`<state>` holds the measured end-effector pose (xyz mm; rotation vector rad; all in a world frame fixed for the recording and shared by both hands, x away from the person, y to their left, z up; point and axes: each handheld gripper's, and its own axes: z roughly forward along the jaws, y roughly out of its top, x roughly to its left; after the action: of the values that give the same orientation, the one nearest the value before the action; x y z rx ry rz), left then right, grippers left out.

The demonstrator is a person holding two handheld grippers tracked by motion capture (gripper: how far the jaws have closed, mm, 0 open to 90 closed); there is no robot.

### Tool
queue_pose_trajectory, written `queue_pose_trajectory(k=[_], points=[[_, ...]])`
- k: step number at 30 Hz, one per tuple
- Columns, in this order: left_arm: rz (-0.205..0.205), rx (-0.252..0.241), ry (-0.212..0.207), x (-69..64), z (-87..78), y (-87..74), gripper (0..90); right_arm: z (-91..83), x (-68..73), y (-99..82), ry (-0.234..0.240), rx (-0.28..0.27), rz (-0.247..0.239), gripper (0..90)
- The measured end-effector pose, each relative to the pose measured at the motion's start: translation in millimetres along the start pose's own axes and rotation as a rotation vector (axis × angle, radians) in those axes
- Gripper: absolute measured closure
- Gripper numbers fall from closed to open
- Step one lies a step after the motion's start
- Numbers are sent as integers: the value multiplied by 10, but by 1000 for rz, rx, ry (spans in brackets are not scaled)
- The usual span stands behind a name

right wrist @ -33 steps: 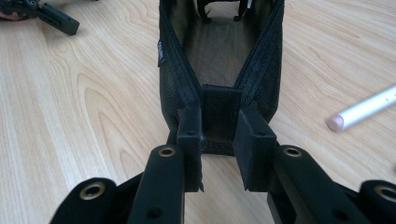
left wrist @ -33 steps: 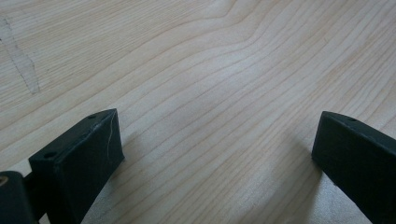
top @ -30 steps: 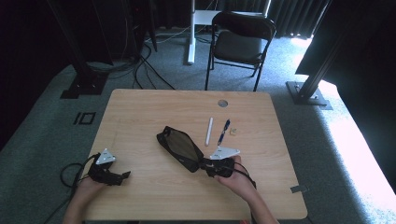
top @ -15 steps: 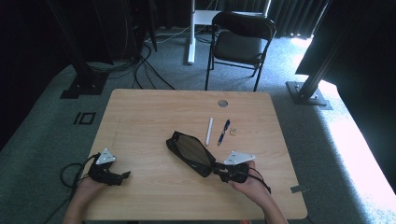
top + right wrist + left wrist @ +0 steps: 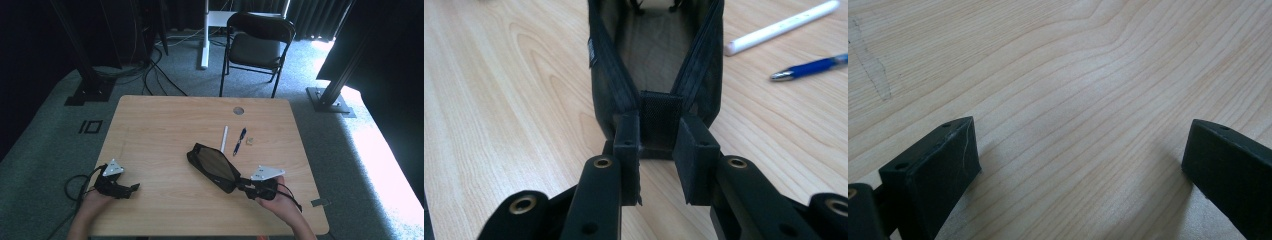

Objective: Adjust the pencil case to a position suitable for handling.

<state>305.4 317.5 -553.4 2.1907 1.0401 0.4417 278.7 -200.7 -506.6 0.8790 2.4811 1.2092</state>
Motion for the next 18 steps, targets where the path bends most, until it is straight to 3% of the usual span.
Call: queue_pose_trajectory(k=[7, 18], points=[[-2, 0, 0, -2, 1, -1, 21, -127, -15, -77, -6, 22, -6, 731], [-4, -1, 4, 3, 3, 0, 21, -315, -40, -248, -20, 29, 30, 730]])
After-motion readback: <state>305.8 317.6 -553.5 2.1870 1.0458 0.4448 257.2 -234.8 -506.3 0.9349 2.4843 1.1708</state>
